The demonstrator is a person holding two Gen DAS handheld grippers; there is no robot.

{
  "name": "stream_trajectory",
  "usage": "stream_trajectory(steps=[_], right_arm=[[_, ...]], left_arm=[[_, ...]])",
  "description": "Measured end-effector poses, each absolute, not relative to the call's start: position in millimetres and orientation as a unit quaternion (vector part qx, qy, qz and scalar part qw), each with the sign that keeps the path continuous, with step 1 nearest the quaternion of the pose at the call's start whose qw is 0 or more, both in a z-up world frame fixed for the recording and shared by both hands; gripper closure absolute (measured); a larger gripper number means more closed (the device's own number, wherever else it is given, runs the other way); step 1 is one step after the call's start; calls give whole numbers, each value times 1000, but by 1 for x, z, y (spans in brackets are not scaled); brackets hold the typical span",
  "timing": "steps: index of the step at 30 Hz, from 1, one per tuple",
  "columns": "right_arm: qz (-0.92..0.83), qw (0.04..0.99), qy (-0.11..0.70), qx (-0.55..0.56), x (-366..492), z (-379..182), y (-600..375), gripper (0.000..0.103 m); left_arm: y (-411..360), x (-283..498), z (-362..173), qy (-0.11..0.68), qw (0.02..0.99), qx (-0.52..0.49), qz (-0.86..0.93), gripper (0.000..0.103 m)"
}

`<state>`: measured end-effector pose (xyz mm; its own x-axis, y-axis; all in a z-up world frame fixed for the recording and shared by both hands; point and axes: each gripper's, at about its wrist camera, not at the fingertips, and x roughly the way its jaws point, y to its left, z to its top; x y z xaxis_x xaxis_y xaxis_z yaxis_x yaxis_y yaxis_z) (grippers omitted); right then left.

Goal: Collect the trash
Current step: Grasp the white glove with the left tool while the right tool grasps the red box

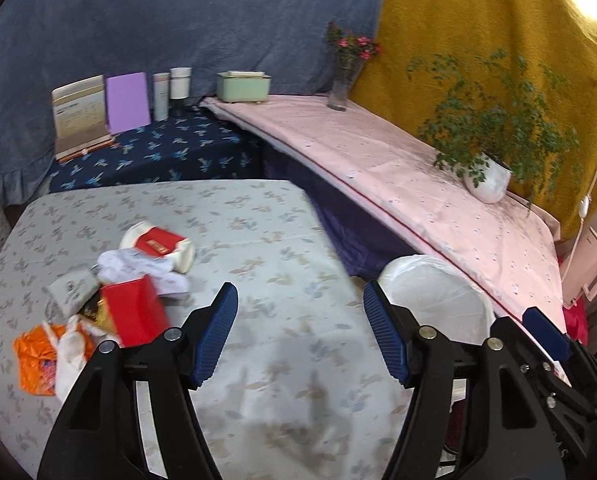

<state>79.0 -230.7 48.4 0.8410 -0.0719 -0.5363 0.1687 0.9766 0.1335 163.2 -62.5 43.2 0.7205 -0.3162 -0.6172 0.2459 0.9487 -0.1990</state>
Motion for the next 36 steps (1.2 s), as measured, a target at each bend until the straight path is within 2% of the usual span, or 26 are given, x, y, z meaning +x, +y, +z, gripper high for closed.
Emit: stream_trajectory(steps=[19,36], right_arm=[[31,943,327,53,110,18,-102,45],[67,928,364,36,136,-14,-48,45]], left_arm=[[71,163,-6,379,919,-92,-49,41],[125,165,-56,421,900,-115,-6,41]])
